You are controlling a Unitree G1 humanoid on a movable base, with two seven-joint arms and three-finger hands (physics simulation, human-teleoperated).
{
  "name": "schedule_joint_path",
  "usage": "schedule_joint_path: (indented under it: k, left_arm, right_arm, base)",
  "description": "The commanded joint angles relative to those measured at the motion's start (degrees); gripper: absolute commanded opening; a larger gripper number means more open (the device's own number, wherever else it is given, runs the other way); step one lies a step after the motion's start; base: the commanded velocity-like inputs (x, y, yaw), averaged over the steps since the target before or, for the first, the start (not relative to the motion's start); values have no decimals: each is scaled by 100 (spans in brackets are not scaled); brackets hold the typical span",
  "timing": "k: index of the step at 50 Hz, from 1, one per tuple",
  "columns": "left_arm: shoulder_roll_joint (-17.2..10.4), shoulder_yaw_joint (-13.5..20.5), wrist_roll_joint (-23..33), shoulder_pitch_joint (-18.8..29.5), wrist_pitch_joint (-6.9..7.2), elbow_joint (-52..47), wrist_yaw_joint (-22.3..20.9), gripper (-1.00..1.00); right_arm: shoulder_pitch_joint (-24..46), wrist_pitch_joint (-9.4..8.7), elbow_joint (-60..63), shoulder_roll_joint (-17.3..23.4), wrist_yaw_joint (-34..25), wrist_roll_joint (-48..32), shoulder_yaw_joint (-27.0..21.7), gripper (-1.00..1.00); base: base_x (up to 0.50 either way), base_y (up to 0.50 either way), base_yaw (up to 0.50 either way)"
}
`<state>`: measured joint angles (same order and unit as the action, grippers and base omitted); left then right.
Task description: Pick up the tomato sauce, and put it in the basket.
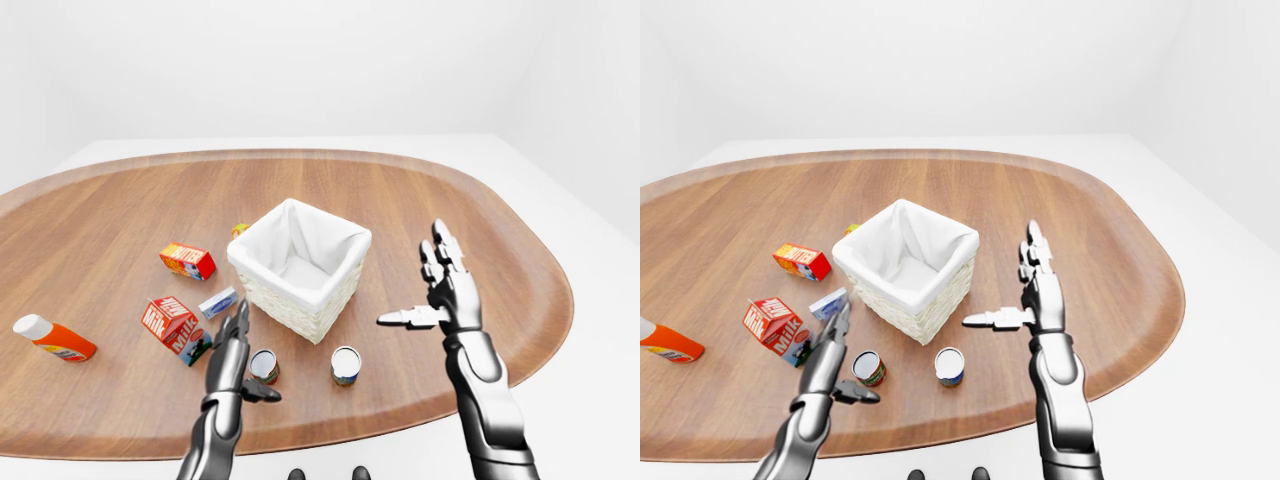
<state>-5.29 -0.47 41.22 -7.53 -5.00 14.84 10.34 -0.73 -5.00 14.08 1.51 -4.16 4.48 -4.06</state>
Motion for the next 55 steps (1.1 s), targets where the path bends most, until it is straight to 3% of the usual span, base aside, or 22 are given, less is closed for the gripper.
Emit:
schedule_joint_path:
  k: [1,55]
  left_arm:
    - [-26,-21,21,142,0,338,131,100]
    - [-60,-102,100,436,0,965,402,100]
  right_arm:
    - [46,0,-174,3,-1,2,-6,100]
    - [5,0,-206,-5,-8,-15,29,100]
  base:
    - [0,0,0]
    - [0,0,0]
